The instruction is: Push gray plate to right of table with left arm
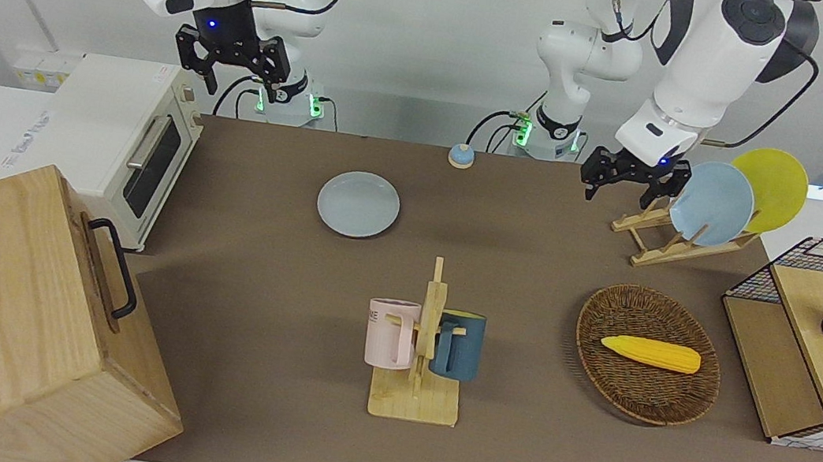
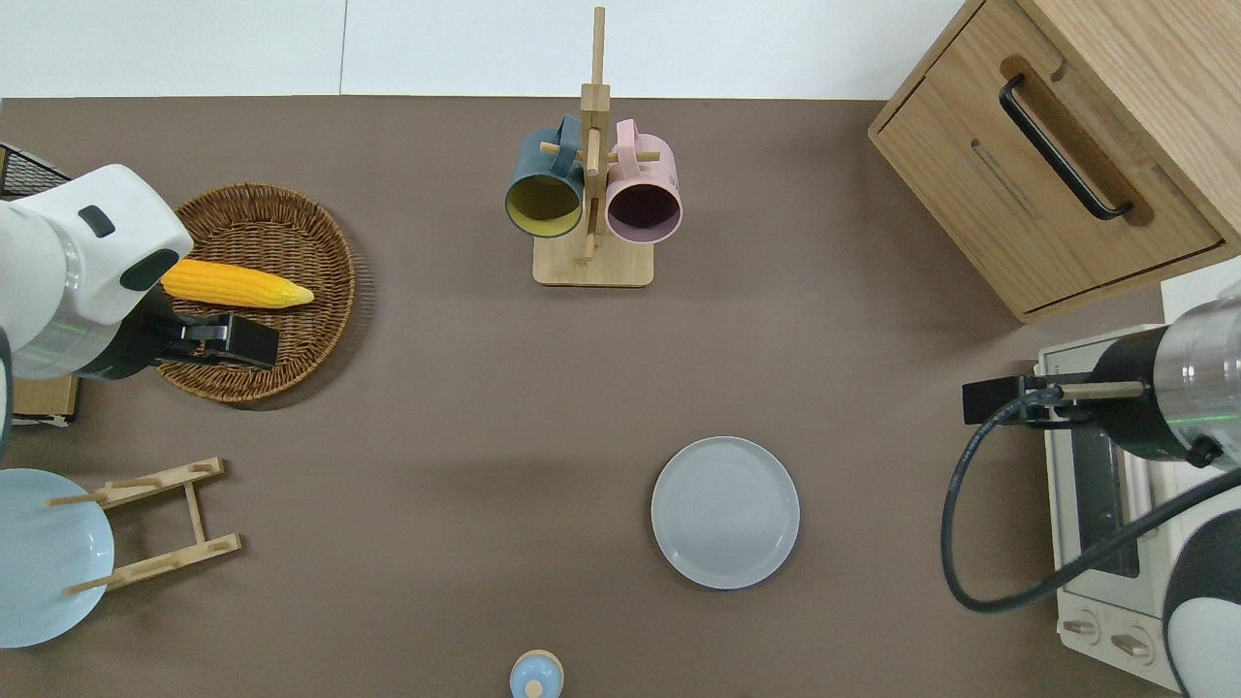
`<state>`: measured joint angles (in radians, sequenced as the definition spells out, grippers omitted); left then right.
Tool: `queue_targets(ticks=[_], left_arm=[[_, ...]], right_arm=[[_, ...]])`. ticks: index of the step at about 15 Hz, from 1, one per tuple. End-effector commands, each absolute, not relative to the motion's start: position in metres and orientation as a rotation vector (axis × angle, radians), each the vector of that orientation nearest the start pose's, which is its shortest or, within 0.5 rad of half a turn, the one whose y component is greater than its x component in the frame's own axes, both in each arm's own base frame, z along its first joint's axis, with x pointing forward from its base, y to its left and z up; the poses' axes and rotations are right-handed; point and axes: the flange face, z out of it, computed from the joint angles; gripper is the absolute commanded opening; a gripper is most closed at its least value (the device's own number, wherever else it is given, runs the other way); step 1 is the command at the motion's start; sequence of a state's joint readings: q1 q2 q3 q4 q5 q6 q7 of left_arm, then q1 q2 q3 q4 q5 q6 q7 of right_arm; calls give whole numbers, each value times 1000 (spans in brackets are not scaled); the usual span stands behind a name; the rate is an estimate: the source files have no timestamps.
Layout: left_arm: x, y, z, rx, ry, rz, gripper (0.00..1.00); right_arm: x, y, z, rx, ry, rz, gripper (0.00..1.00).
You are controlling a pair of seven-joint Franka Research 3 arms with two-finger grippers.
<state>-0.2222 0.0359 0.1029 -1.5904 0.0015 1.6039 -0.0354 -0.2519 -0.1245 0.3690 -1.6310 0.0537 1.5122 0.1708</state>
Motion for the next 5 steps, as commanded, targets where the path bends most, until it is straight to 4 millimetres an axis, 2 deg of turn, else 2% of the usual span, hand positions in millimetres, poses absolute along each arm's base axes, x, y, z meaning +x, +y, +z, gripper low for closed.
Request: queue_targets(ticks=[1,2,3,5], left_arm=[[564,-66,604,-3106,139,39,991],[564,-66,604,-3107,142,39,991],[564,-58,606,-3111,118,35,991],[562,-57,611,-3116,115,17,991]], right_arm=[[498,78,652,-3122,117,12,996],[498,78,652,-3122,115,12,996],[498,78,652,-3122,115,12,996],[498,78,652,-3122,115,12,996]])
